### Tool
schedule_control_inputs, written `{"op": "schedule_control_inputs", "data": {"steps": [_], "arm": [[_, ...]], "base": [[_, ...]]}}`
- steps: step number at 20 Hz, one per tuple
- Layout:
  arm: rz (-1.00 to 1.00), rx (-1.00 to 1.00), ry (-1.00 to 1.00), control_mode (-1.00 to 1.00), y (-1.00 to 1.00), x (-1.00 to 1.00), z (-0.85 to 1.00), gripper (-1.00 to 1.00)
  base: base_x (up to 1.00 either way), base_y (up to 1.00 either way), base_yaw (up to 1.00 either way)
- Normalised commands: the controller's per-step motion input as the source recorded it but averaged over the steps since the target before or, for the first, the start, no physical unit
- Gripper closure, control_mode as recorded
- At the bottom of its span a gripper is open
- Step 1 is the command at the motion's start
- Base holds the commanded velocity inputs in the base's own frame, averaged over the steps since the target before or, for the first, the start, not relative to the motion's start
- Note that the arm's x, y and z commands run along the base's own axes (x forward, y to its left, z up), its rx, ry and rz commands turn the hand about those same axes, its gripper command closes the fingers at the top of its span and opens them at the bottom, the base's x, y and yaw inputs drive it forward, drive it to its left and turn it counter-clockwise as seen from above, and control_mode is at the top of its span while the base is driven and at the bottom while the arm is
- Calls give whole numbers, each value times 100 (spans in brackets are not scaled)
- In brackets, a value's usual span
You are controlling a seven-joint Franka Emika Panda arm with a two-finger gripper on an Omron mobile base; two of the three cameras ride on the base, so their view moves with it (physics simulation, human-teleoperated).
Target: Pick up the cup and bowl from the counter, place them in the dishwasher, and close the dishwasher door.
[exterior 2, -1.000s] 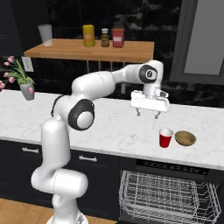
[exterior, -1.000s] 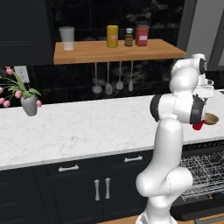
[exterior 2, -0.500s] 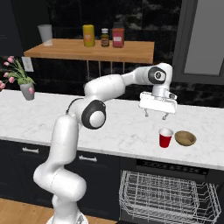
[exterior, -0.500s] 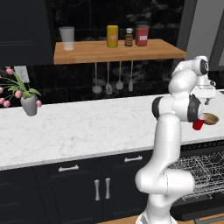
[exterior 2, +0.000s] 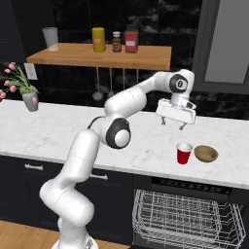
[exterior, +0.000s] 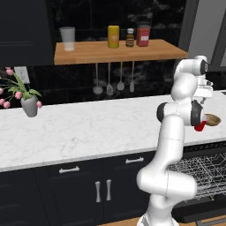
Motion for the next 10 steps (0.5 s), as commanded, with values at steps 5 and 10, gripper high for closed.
{"op": "schedule_control_inputs", "data": {"steps": [5,10], "arm": [[-6,-1,-11,-100,0,-14,0,-100],[0,0,-25,-100,1,-20,0,-100]], "base": [[0,0,0],[0,0,0]]}}
